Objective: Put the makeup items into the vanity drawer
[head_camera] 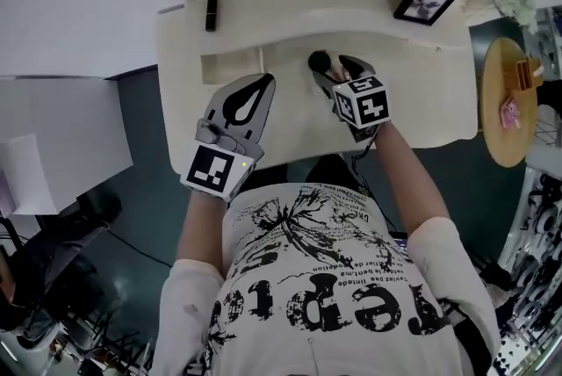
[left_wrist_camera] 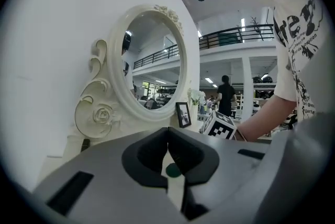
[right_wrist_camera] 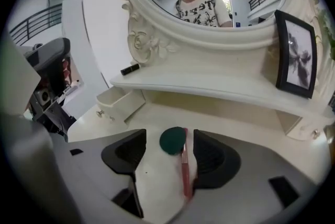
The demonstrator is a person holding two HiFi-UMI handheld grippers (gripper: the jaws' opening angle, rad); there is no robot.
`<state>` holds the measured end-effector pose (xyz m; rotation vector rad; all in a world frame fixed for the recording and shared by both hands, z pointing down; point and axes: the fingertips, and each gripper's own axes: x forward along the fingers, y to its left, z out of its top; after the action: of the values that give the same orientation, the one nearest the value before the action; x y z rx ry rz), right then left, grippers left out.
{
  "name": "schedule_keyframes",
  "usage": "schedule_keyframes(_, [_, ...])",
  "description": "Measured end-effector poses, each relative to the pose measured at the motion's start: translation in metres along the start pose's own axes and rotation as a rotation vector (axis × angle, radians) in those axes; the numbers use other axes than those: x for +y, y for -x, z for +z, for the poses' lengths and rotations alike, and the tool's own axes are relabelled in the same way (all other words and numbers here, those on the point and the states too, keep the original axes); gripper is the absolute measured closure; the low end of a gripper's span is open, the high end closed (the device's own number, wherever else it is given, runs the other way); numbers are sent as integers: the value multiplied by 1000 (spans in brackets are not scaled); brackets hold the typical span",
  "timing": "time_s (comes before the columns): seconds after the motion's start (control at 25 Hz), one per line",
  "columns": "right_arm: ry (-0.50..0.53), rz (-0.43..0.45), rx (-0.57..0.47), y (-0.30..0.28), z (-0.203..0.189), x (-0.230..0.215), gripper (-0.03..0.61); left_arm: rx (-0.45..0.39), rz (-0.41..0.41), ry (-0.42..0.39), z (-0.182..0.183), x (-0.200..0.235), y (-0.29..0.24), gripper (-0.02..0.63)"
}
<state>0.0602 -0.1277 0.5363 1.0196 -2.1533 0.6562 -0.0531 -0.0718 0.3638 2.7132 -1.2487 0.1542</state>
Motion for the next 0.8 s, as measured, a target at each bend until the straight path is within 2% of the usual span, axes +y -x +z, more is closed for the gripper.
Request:
schedule_keyframes(0.08, [-29,-13,23,-12,-1,-7,296,-22,-17,11,-1,6,-8,600])
schedule_keyframes(0.24, [-78,-25,58,-29,-5,-14,329,-5,-39,24,-12,16,-14,600])
schedule_keyframes(0.36, [-101,-43,78,-35,-9,-17,394,3,-45,37,-16,21,-15,600])
schedule_keyframes(0.44, [-103,-69,84,-36,-11,-20,491,7,-47,42,-18,25,-15,600])
schedule_keyframes(0.6, [-92,-94,64,-30,-5,-19,531,30,-50,36,-22,29,-15,600])
schedule_keyframes(0.8, [-93,-53,8,-11,19,-1,545,65,-52,13,-20,33,-8,600])
